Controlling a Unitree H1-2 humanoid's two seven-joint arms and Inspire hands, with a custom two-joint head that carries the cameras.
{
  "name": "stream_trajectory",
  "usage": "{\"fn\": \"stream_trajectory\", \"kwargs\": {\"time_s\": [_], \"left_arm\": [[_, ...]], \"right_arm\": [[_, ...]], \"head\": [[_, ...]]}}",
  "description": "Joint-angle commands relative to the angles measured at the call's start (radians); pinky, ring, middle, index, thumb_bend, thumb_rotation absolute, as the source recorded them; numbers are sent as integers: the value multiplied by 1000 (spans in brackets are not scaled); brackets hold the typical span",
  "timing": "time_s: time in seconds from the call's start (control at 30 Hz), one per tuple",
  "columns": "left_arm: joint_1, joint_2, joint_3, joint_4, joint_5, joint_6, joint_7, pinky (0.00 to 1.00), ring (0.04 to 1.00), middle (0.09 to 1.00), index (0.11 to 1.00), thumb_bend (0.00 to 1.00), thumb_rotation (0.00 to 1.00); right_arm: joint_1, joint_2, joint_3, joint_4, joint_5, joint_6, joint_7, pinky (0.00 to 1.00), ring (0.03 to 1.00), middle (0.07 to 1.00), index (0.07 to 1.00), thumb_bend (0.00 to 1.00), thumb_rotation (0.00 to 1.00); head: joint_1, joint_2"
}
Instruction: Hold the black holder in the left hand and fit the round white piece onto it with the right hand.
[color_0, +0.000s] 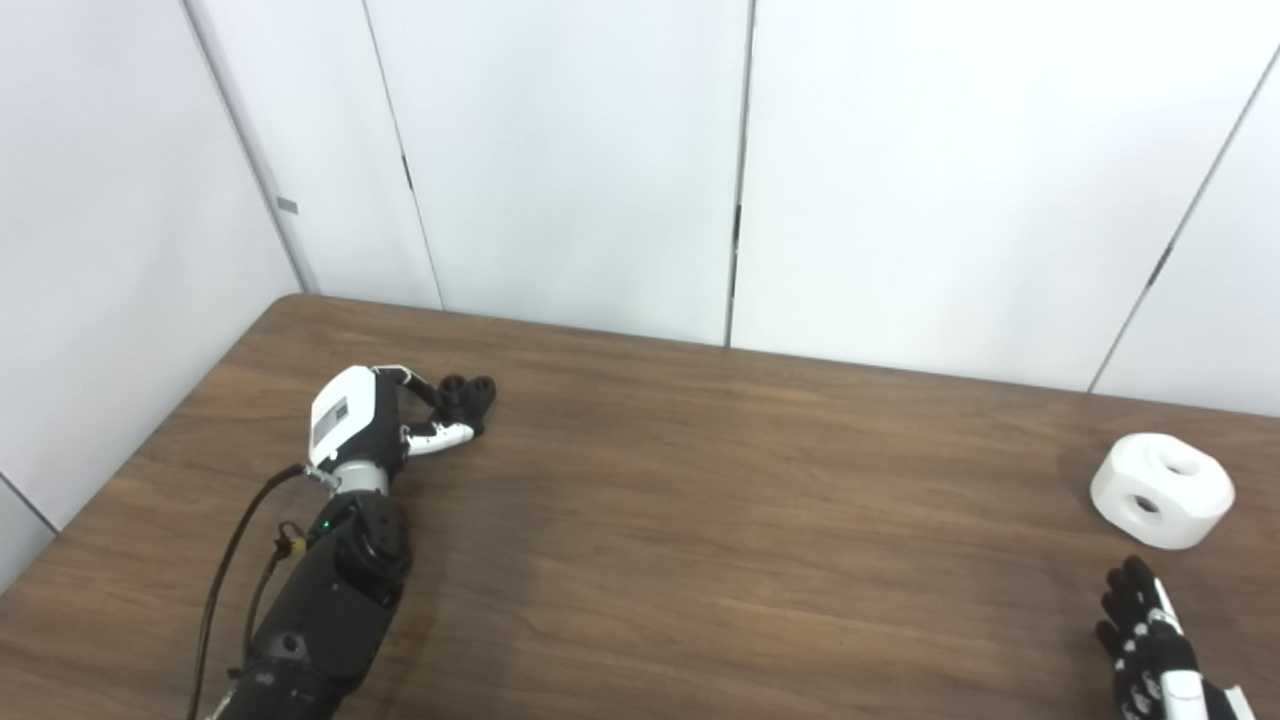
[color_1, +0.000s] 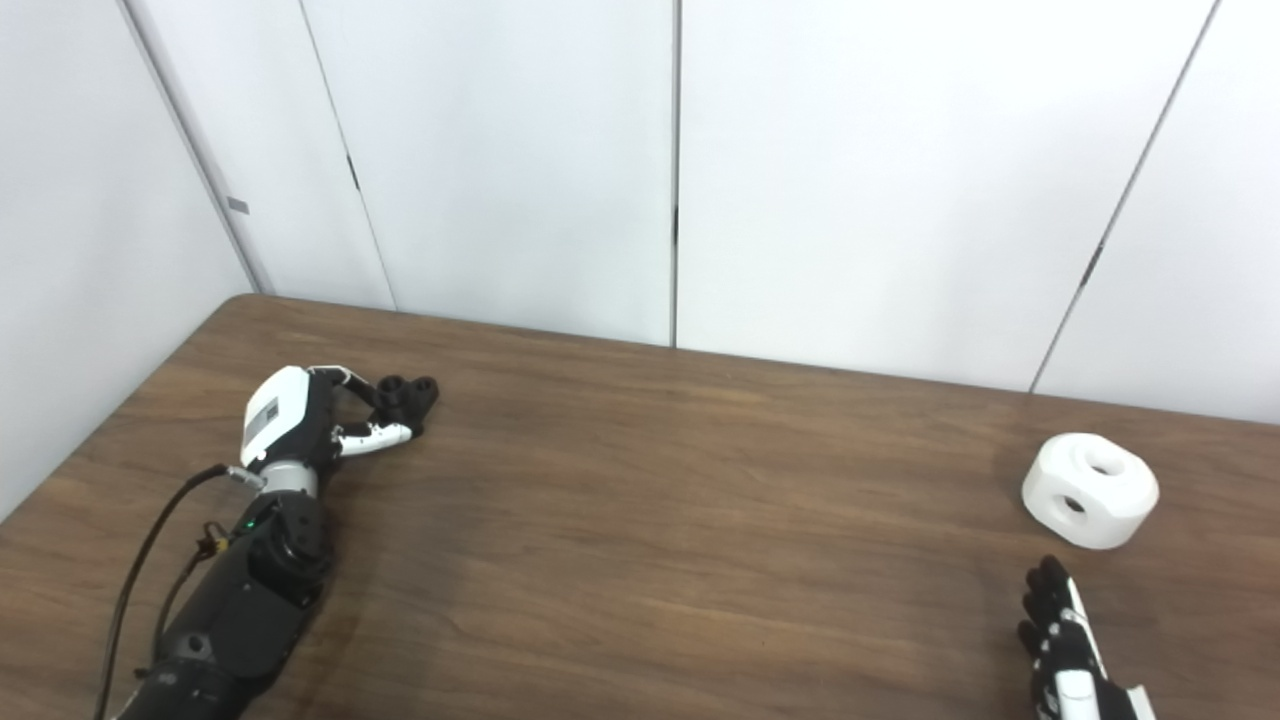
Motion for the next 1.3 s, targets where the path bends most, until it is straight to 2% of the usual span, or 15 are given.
{"fn": "stream_trajectory", "kwargs": {"time_s": [0.0,0.13,0.27,0.5,0.63,0.83,1.03,1.27], "left_arm": [[-23,21,7,-16,-2,-19,12,851,887,789,486,518,43],[-20,25,5,-13,-4,-33,8,840,883,789,486,518,43],[-5,24,-4,-53,-3,-27,-19,831,885,792,486,519,44],[45,9,-41,-192,7,-16,-94,834,887,799,486,517,46],[90,-14,-64,-298,10,-5,-132,813,890,807,486,518,45],[175,-37,-144,-446,59,-3,-206,833,910,815,488,516,45],[236,-58,-224,-514,141,-38,-224,823,888,803,488,518,46],[318,-95,-290,-601,147,-94,-276,836,893,815,488,516,46]], "right_arm": [[6,-9,0,-19,5,0,5,1000,1000,995,1000,569,1000],[7,-8,1,-20,4,-4,3,1000,1000,992,1000,561,1000],[7,-5,4,-25,0,2,2,1000,1000,987,1000,544,1000],[7,-3,10,-22,3,-7,7,1000,1000,996,1000,512,1000],[1,2,14,-18,3,-15,4,1000,1000,995,1000,528,1000],[-4,9,25,-27,-16,-11,-4,1000,1000,996,1000,524,1000],[-8,24,38,-50,-38,14,-18,1000,1000,986,1000,556,1000],[-9,35,50,-89,-40,54,-34,1000,999,979,1000,571,1000]], "head": [[1,1],[-3,5],[-8,9],[-22,15],[-34,19],[-64,29],[-108,45],[-145,68]]}}
